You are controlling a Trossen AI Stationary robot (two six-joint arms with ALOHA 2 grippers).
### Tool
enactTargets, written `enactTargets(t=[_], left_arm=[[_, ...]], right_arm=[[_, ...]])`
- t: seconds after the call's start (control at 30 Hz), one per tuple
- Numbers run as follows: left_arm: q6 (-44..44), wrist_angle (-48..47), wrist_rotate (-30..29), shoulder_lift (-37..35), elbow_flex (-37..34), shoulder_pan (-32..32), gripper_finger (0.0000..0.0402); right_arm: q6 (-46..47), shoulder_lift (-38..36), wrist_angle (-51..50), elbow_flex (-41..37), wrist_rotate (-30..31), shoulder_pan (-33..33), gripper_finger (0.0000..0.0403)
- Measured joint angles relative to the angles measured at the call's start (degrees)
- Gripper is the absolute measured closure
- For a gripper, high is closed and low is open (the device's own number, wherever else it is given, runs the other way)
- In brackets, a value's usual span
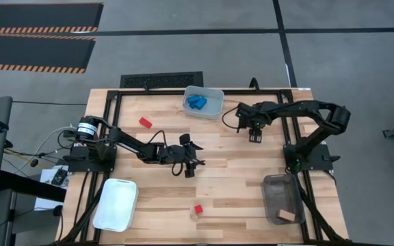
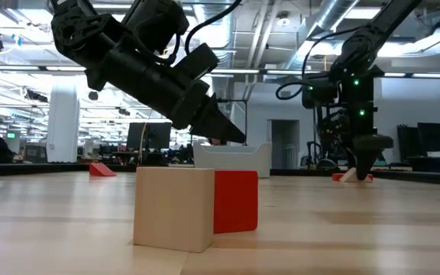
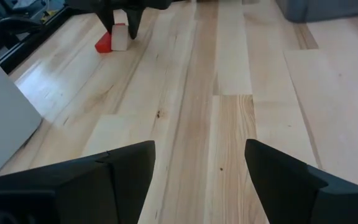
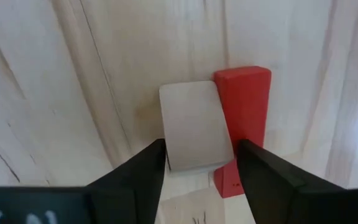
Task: Sort & place blocks by color
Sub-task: Put the brown triangle block into the transparent black bin
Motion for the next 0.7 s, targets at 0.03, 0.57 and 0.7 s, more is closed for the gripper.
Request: enactTargets(t=[0.03, 0.57, 0.7], left_arm=[[-0.01, 0.09, 0.00, 0.00, 0.00, 0.00, 0.0161], [0.00, 0.90, -0.02, 0.02, 0.00, 0.00, 0.0161], [-0.24, 0.92, -0.04, 0.02, 0.02, 0.00, 0.0161]], right_arm=[[0.24, 0.01, 0.14, 0.17, -0.27, 0.30, 0.0202], [4.90, -0.49, 0.21, 0.35, -1.40, 4.92, 0.0243], [5.27, -2.12, 0.44, 0.22, -2.29, 8.59, 0.0248]])
